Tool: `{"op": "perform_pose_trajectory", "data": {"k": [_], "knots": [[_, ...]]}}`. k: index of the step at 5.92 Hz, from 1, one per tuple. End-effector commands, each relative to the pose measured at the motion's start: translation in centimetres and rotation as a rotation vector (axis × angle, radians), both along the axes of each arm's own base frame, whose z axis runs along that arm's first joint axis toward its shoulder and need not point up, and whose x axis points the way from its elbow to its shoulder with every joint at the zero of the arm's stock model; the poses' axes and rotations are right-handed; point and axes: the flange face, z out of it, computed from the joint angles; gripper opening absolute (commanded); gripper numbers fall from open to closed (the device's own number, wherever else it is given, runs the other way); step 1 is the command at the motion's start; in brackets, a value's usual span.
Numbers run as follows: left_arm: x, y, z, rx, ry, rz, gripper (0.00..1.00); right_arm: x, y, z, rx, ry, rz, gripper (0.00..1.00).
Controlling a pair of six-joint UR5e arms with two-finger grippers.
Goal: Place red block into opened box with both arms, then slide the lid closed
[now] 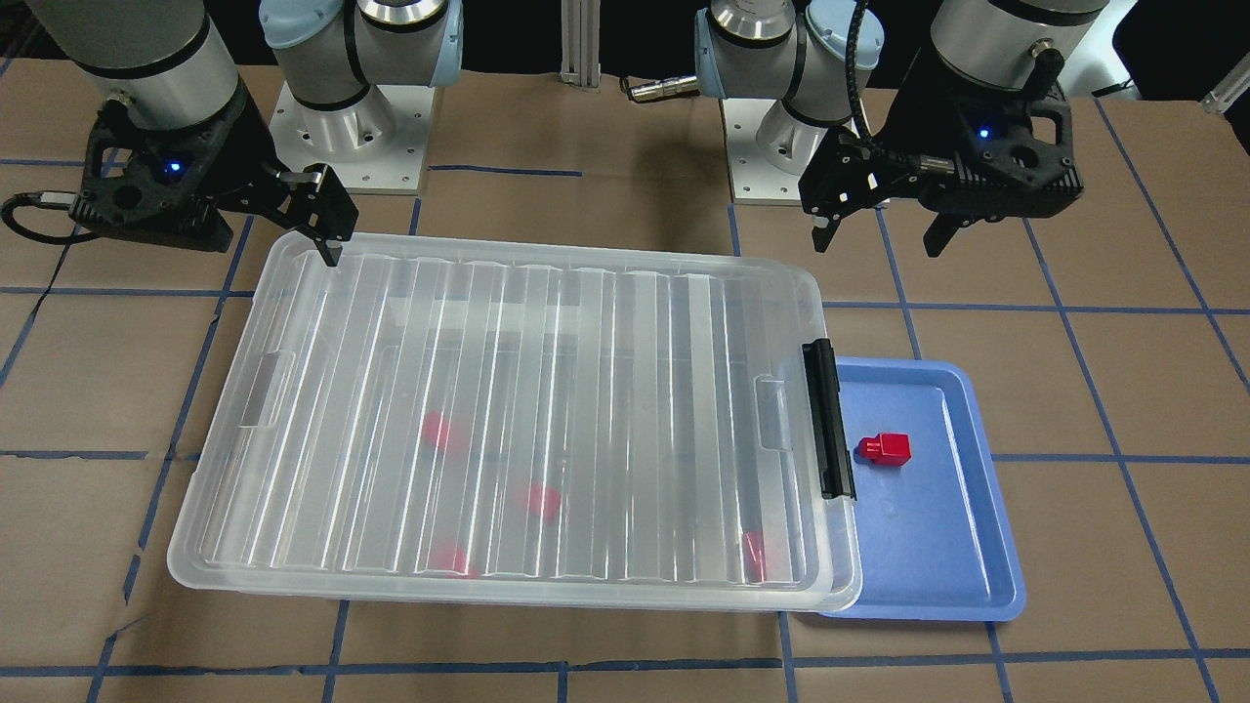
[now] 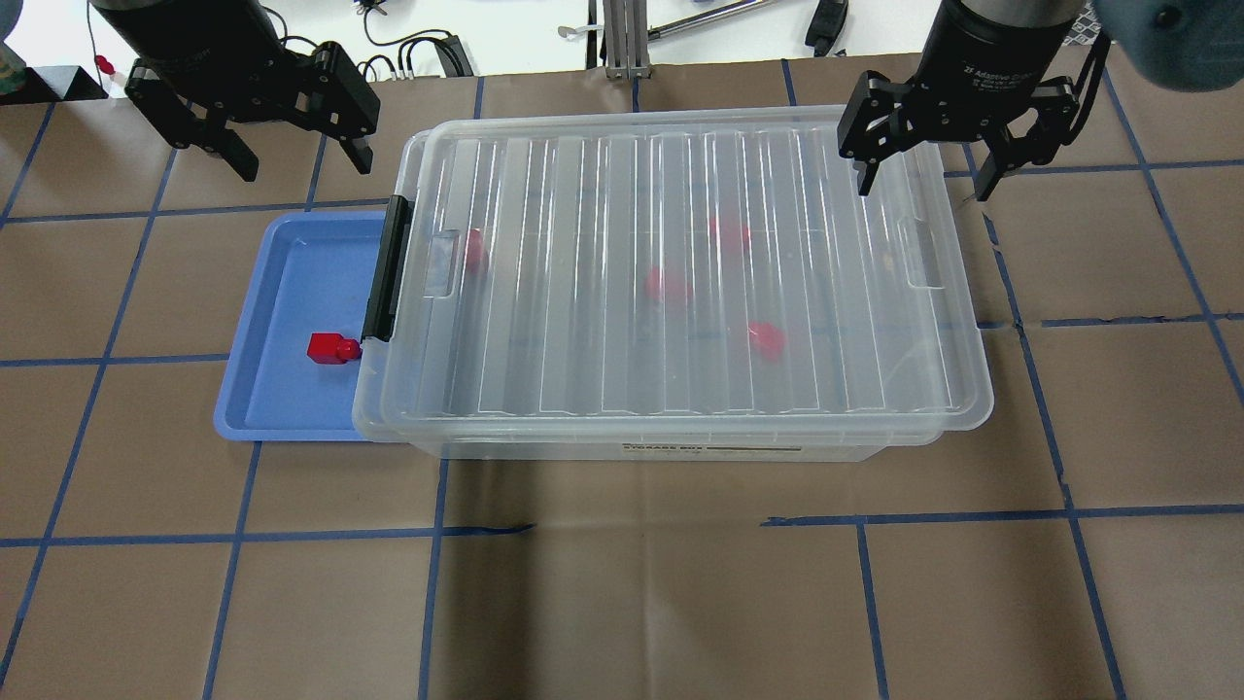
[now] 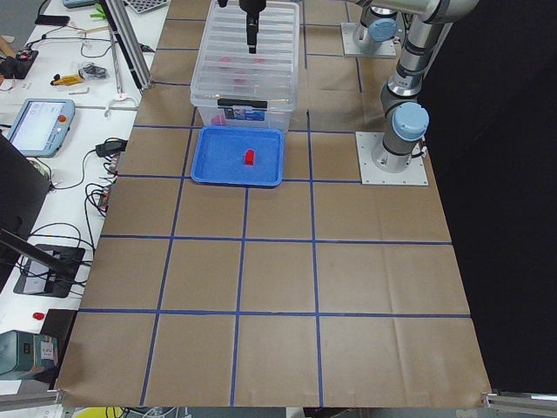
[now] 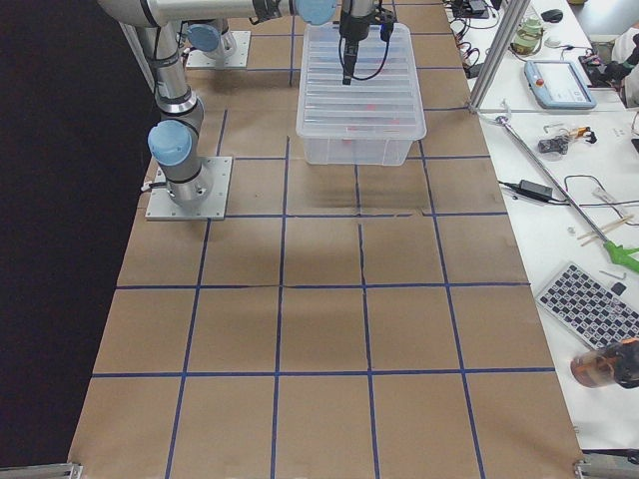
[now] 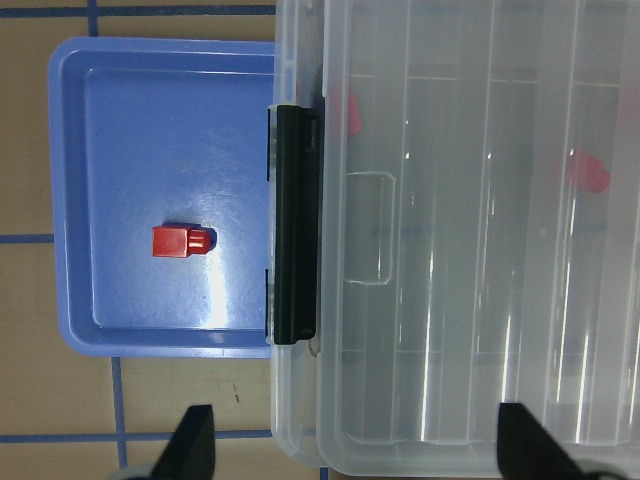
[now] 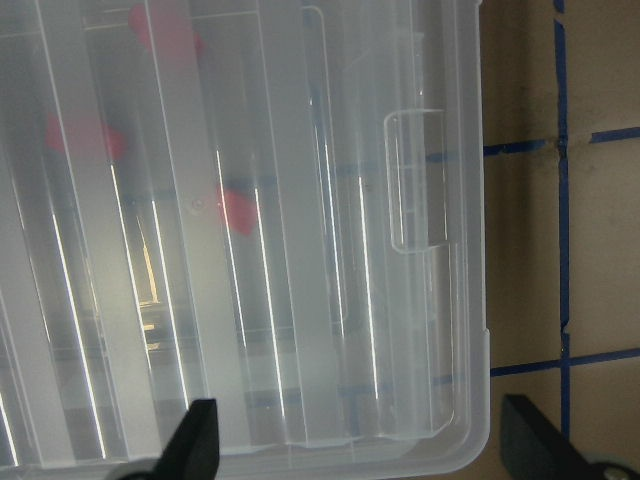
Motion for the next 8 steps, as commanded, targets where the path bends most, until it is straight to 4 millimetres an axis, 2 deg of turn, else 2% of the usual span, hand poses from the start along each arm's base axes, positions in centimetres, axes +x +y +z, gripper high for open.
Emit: {"op": "perform_pose_trajectory", "data": {"k": [1,4,6,8], "knots": [[0.0,0.1,0.0,-0.001,0.0,0.0,0.99,-0.2,0.5,0.1,-0.015,0.003,-0.003,1.0],[-0.1,0.1,-0.1,0.0,-0.002,-0.002,0.99,-0.6,-0.1,-0.3,-0.012,-0.002,-0.01,1.0],[-0.1,0.1,0.1,-0.003,0.0,-0.002,0.99,-2.9,-0.9,-0.4,-0.02,-0.005,-0.008,1.0],[-0.1,0.1,0.1,-0.001,0.0,0.0,0.99,-7.5,-3.9,-3.1,-0.034,-0.006,0.018,1.0]]}}
